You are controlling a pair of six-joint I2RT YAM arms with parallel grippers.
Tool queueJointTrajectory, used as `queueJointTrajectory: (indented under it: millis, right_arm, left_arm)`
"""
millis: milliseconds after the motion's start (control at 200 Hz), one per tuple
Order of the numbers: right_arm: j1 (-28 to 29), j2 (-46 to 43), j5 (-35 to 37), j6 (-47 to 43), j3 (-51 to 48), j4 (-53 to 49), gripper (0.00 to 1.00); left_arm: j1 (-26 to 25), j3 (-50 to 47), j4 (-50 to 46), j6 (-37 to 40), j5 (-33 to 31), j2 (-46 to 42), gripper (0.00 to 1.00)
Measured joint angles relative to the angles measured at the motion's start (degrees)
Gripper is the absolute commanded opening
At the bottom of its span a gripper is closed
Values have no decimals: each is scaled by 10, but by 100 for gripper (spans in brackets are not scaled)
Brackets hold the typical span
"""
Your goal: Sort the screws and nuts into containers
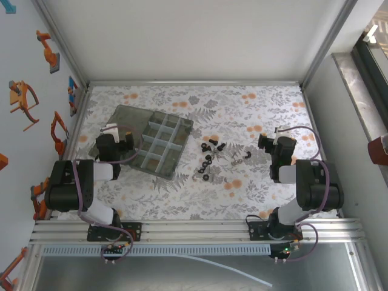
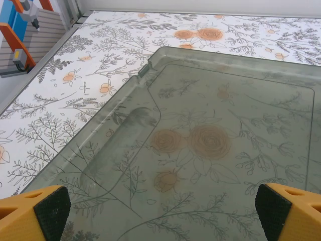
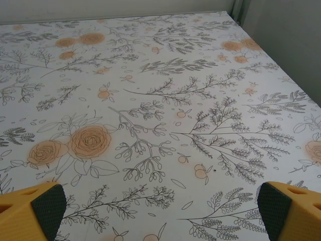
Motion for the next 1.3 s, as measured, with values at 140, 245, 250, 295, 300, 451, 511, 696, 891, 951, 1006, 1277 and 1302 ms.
queueJointTrajectory:
  millis: [140,245,250,295,300,451,511,696,891,951,1006,1277,1302]
  right_arm:
    - [0,0,0,0,0,0,99]
    - [0,0,0,0,0,0,99]
    - [0,0,0,0,0,0,99]
    - [0,0,0,0,0,0,99]
    - [0,0,0,0,0,0,99]
    - [0,0,0,0,0,0,99]
    - [0,0,-2,0,0,0,99]
    - [0,0,-35,-3,3,-1,99]
    - [0,0,-44,-3,5,-9,99]
    - [0,0,-46,-3,5,-10,99]
    - [0,0,-46,-3,5,-9,99]
    - [0,-30,-47,-3,-52,47,99]
    - [0,-47,-46,-3,-61,43,99]
  left_arm:
    - [0,0,0,0,0,0,97]
    - [0,0,0,0,0,0,97]
    - [0,0,0,0,0,0,97]
    - [0,0,0,0,0,0,97]
    - [0,0,0,0,0,0,97]
    - [0,0,0,0,0,0,97]
    - [0,0,0,0,0,0,97]
    - [0,0,0,0,0,0,97]
    - [0,0,0,0,0,0,97]
    - [0,0,0,0,0,0,97]
    - [0,0,0,0,0,0,97]
    - [-1,0,-15,-5,-16,-15,97]
    - [-2,0,-30,-7,-23,-28,97]
